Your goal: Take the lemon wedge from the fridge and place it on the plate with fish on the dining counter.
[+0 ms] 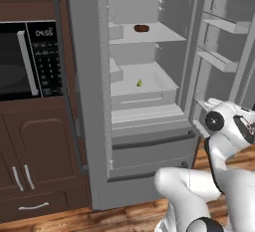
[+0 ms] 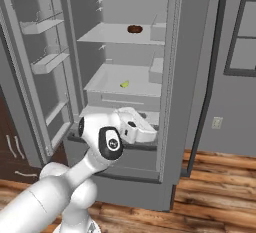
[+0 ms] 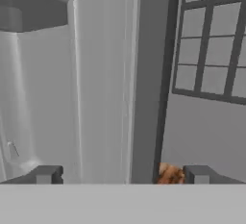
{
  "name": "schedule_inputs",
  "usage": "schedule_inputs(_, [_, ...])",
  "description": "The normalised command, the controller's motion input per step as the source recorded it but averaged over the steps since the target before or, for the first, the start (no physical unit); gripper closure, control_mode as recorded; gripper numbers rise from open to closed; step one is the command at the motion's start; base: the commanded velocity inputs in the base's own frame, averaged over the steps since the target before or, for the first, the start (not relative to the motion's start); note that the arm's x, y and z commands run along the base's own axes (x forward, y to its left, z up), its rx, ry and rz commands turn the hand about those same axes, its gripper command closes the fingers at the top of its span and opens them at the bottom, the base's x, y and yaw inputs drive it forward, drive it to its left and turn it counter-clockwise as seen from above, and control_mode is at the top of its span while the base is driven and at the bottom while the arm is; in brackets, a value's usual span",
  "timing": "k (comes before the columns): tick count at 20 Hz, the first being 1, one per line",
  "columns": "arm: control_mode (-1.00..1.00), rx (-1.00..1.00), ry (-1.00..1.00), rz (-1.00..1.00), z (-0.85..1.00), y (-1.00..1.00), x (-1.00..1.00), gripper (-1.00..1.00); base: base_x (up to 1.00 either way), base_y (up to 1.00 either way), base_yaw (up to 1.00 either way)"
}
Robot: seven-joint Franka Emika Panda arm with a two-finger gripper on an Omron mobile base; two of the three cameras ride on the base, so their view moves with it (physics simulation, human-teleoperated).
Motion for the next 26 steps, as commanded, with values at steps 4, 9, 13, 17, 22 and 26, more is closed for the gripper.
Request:
schedule_inputs(4, [-1.00, 0.04, 0.51, 0.31, 1.00, 1.00, 0.00, -1.00, 0.00, 0.00, 0.00])
schedule_inputs(9, [-1.00, 0.30, 0.62, 0.32, 0.83, 0.89, 0.00, -1.00, 0.00, 0.00, 0.00])
schedule_inputs(13, [-1.00, 0.45, 0.34, 0.36, -0.14, 0.60, 0.00, -1.00, 0.00, 0.00, 0.00])
schedule_inputs(17, [-1.00, 0.34, -0.07, 0.23, -0.28, 0.69, 0.02, -1.00, 0.00, 0.00, 0.00])
schedule_inputs(22, [-1.00, 0.10, -0.04, 0.07, -0.15, 0.40, 0.12, -1.00, 0.00, 0.00, 0.00])
schedule_inputs(26, [-1.00, -0.05, 0.00, -0.16, -0.08, 0.33, 0.51, -1.00, 0.00, 0.00, 0.00])
